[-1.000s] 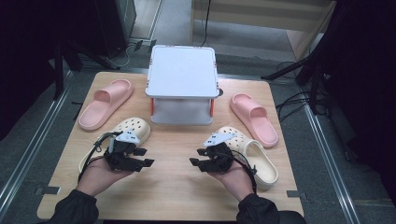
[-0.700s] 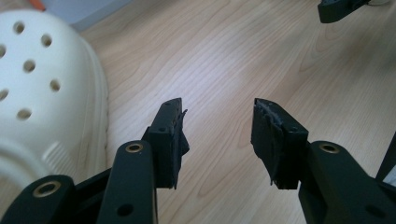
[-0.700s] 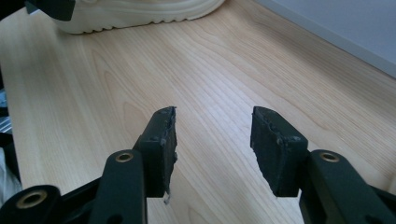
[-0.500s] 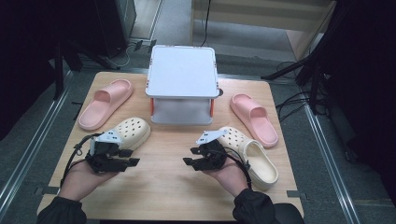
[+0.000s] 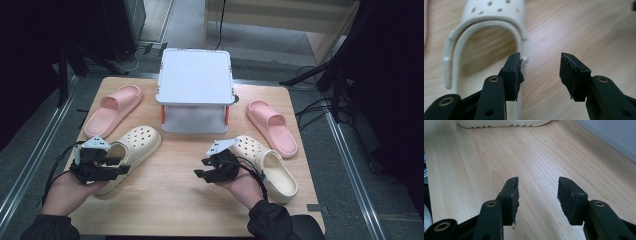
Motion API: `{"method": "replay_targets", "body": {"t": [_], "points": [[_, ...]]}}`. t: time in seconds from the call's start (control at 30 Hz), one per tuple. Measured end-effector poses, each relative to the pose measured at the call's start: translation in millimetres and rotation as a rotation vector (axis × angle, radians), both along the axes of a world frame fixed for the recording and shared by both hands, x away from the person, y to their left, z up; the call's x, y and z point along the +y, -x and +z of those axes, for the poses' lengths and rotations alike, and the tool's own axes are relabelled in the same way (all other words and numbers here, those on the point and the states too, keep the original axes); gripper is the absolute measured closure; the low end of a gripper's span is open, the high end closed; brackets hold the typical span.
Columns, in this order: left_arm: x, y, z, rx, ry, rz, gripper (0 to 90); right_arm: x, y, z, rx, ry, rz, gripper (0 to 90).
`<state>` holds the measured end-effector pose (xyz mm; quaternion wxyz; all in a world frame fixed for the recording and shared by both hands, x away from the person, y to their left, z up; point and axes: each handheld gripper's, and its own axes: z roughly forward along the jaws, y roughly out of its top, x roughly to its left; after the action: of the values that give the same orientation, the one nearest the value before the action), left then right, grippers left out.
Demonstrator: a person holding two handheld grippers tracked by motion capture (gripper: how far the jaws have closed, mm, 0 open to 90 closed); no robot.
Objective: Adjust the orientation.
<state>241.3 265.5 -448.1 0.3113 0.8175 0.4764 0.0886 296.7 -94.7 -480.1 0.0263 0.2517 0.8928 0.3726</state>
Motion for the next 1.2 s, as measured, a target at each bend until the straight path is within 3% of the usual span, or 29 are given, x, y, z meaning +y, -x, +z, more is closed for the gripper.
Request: {"method": "replay_targets", "body": {"t": [0.13,0.33,0.43,0.5,0.67,0.73,0.8,0.87,1.0,1.2], "points": [[3.7,-12.1,-13.8,0.031,-0.027,0.041,51.1,0.1,-0.2,-0.4,0.001,0.005,-0.004,51.4],[-5.2,-32.6,-30.6,0.044,-0.038,0.015,55.1,0.4,-0.1,-1.3,0.001,0.011,-0.006,51.4],[-11.3,-39.3,-34.7,0.029,-0.054,-0.008,71.5,0.1,0.6,-2.1,0.005,0.011,-0.006,51.5],[-11.4,-40.2,-34.5,0.018,-0.061,-0.012,76.2,-0.6,1.1,-2.1,0.004,0.013,-0.008,51.5],[-6.9,-42.1,-26.5,0.013,-0.056,0.007,77.4,-2.9,2.0,-2.1,0.007,0.011,-0.017,51.5],[-5.9,-42.1,-21.0,0.012,-0.053,0.013,77.5,-5.6,2.6,-2.2,0.003,0.010,-0.023,51.5],[-8.4,-40.1,-9.6,0.003,-0.023,0.003,77.5,-7.9,3.6,-1.9,0.002,0.007,-0.033,51.4],[-11.4,-39.2,-6.3,-0.007,-0.026,-0.005,77.5,-9.0,3.8,-1.9,0.001,0.008,-0.032,51.4],[-30.0,-37.4,1.4,-0.023,-0.023,-0.060,77.4,-13.6,5.0,-2.0,-0.002,0.007,-0.050,51.4],[-68.1,-39.9,-1.3,-0.013,-0.017,-0.160,77.3,-20.5,8.8,-1.5,-0.009,-0.002,-0.082,51.7]]}}
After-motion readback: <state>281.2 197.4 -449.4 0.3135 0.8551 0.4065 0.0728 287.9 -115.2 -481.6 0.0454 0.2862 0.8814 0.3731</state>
